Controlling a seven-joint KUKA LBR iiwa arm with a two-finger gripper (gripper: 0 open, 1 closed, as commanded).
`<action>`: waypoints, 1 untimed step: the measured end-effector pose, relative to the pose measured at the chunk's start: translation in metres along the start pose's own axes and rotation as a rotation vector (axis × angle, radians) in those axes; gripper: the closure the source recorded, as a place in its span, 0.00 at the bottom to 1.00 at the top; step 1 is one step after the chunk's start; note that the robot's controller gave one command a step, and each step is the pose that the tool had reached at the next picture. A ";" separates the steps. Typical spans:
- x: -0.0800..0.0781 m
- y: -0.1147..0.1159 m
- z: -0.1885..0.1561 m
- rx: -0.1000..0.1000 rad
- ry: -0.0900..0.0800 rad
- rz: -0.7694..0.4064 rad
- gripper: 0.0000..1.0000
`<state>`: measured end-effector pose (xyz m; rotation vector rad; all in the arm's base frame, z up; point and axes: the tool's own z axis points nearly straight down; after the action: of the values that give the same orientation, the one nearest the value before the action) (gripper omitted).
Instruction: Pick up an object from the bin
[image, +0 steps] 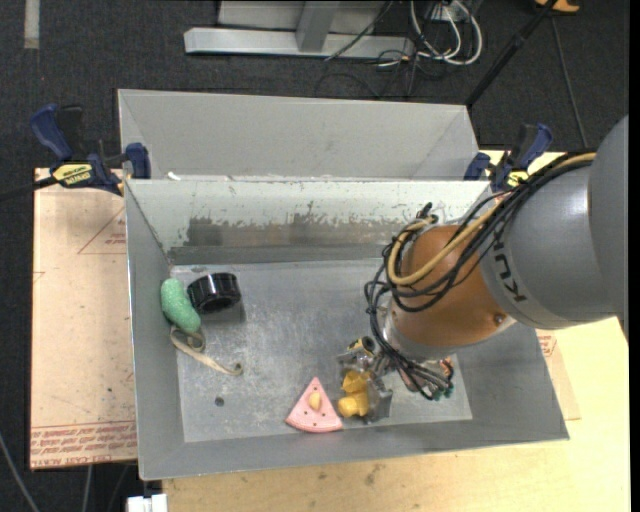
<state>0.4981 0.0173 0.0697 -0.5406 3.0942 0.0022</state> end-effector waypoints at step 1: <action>-0.014 0.018 0.000 0.001 -0.001 -0.007 1.00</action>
Offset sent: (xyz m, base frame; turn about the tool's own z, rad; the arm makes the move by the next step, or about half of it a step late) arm 0.0120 0.0084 0.0003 -0.0303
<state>0.5051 0.0391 0.0698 -0.5516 3.0914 0.0007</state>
